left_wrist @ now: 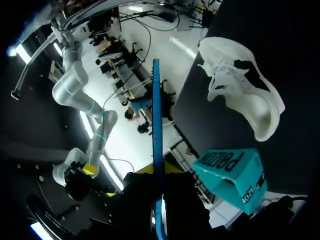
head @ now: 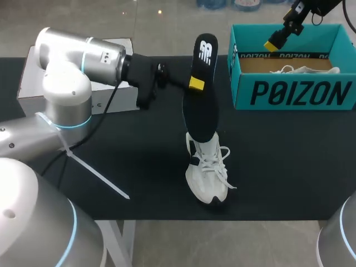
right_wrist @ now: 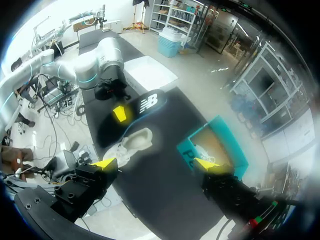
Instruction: Take the shoe out of the shoebox, open the shoe tongue, remove and reinsert the insole, then place the shoe into the shoebox
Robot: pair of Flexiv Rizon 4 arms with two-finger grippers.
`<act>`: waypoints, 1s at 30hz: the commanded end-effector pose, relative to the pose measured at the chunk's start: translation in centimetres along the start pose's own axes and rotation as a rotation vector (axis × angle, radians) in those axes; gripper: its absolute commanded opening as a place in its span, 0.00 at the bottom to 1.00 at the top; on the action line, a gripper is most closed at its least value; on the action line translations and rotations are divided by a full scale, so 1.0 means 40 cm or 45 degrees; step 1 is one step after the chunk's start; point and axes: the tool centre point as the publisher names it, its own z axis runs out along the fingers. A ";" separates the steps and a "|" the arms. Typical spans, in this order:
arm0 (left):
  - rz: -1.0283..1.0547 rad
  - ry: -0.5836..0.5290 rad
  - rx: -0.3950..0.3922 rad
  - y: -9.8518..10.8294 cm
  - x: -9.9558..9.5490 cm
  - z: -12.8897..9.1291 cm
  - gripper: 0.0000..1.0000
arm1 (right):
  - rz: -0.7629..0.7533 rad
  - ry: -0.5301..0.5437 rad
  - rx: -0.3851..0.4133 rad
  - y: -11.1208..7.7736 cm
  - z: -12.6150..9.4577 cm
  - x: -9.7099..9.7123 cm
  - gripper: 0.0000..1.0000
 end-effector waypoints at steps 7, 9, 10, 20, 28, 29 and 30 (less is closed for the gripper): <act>0.216 -0.056 -0.316 0.044 0.018 -0.028 0.00 | 0.002 0.002 0.007 0.006 0.002 -0.002 1.00; 0.171 -0.082 -0.301 0.060 0.024 -0.029 0.00 | 0.002 0.002 0.007 0.006 0.002 -0.002 1.00; 0.143 -0.100 -0.289 0.069 0.026 -0.030 0.00 | 0.002 0.002 0.007 0.006 0.002 -0.002 1.00; 0.037 -0.152 -0.136 0.123 0.026 -0.040 0.00 | 0.002 0.002 0.007 0.006 0.002 -0.002 1.00; -0.045 -0.182 -0.108 0.129 0.031 -0.057 0.00 | 0.002 0.002 0.007 0.006 0.002 -0.002 1.00; -0.045 -0.182 -0.108 0.129 0.031 -0.057 0.00 | 0.002 0.002 0.007 0.006 0.002 -0.002 1.00; -0.045 -0.182 -0.108 0.129 0.031 -0.057 0.00 | 0.002 0.002 0.007 0.006 0.002 -0.002 1.00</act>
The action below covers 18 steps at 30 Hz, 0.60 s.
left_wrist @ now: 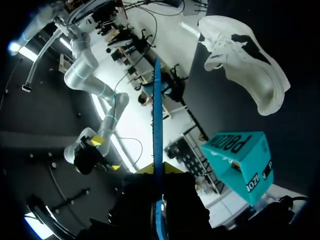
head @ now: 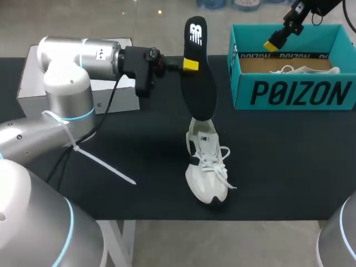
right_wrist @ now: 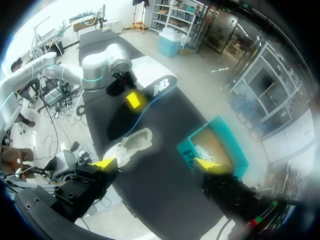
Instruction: Take the shoe out of the shoebox, open the shoe tongue, remove and reinsert the insole, then place the shoe into the shoebox
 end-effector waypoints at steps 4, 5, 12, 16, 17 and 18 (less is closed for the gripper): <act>0.001 0.000 0.038 0.010 -0.001 -0.002 0.00 | 0.002 0.002 0.007 0.006 0.002 -0.002 1.00; 0.001 0.000 0.038 0.010 -0.001 -0.002 0.00 | 0.002 0.002 0.007 0.006 0.002 -0.002 1.00; 0.001 0.000 0.038 0.010 -0.001 -0.002 0.00 | 0.002 0.002 0.007 0.006 0.002 -0.002 1.00; 0.001 0.000 0.038 0.010 -0.001 -0.002 0.00 | 0.115 0.136 -0.082 -0.007 0.027 -0.023 1.00; 0.001 0.000 0.038 0.010 -0.001 -0.002 0.00 | 0.147 0.173 -0.132 -0.013 0.032 -0.026 1.00; 0.001 0.000 0.038 0.010 -0.001 -0.002 0.00 | 0.182 0.199 -0.160 -0.021 0.037 -0.030 1.00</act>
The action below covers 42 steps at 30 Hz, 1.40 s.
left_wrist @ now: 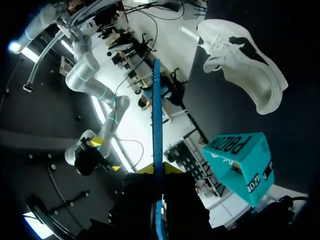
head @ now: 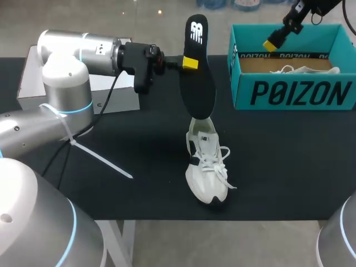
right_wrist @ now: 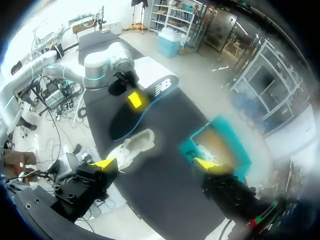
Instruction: Take the shoe out of the shoebox, open the shoe tongue, remove and reinsert the insole, then place the shoe into the shoebox
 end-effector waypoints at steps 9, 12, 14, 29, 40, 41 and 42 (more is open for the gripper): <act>0.003 -0.001 0.001 0.001 0.002 0.001 0.00 | 0.300 0.396 -0.417 -0.067 0.080 -0.018 1.00; 0.003 -0.001 0.001 0.001 0.002 0.001 0.00 | 0.338 0.457 -0.503 -0.071 0.092 -0.004 1.00; 0.003 -0.001 0.001 0.001 0.002 0.001 0.00 | 0.360 0.494 -0.541 -0.072 0.104 0.004 1.00; 0.003 -0.001 0.001 0.001 0.002 0.001 0.00 | 0.353 0.640 -0.587 -0.021 0.201 0.017 1.00; 0.003 -0.001 0.001 0.001 0.002 0.001 0.00 | 0.286 0.720 -0.566 0.054 0.273 0.037 1.00; 0.003 -0.001 0.001 0.001 0.002 0.001 0.00 | 0.280 0.728 -0.562 0.061 0.281 0.039 1.00; 0.003 -0.001 0.001 0.001 0.002 0.001 0.00 | 0.273 0.740 -0.560 0.069 0.288 0.042 1.00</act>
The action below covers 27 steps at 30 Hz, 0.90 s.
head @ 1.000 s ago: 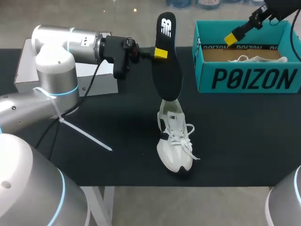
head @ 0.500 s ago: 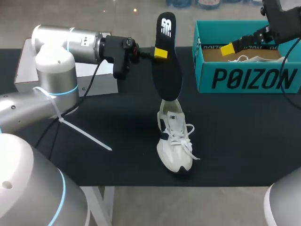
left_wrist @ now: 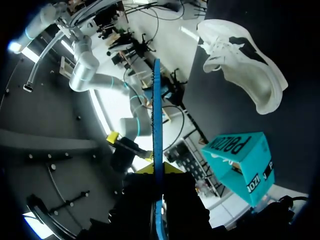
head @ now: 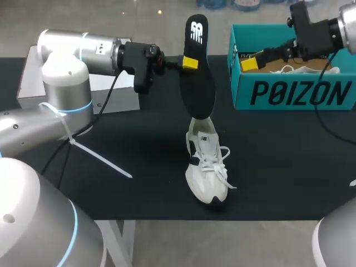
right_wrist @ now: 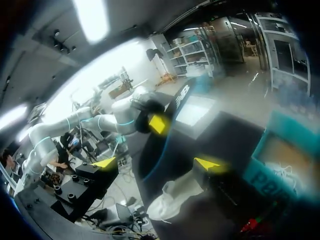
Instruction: Take the shoe out of the shoebox, open the shoe tongue, remove and reinsert the insole, then place the shoe into the shoebox
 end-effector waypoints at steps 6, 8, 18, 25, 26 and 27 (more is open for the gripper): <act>0.003 -0.002 -0.002 0.000 0.002 0.001 0.00 | -0.012 0.112 0.063 0.044 0.109 -0.023 1.00; 0.003 -0.002 -0.002 0.000 0.002 0.001 0.00 | -0.011 0.128 0.065 0.043 0.129 -0.022 1.00; 0.003 -0.002 -0.002 0.000 0.002 0.001 0.00 | 0.002 0.207 0.080 0.038 0.207 -0.017 1.00; 0.003 -0.002 -0.002 0.000 0.002 0.001 0.00 | 0.034 0.227 0.077 0.021 0.237 -0.013 1.00; 0.003 -0.002 -0.002 0.000 0.002 0.001 0.00 | 0.037 0.230 0.076 0.020 0.241 -0.010 1.00; 0.003 -0.002 -0.002 0.000 0.002 0.001 0.00 | 0.039 0.233 0.076 0.020 0.244 -0.007 1.00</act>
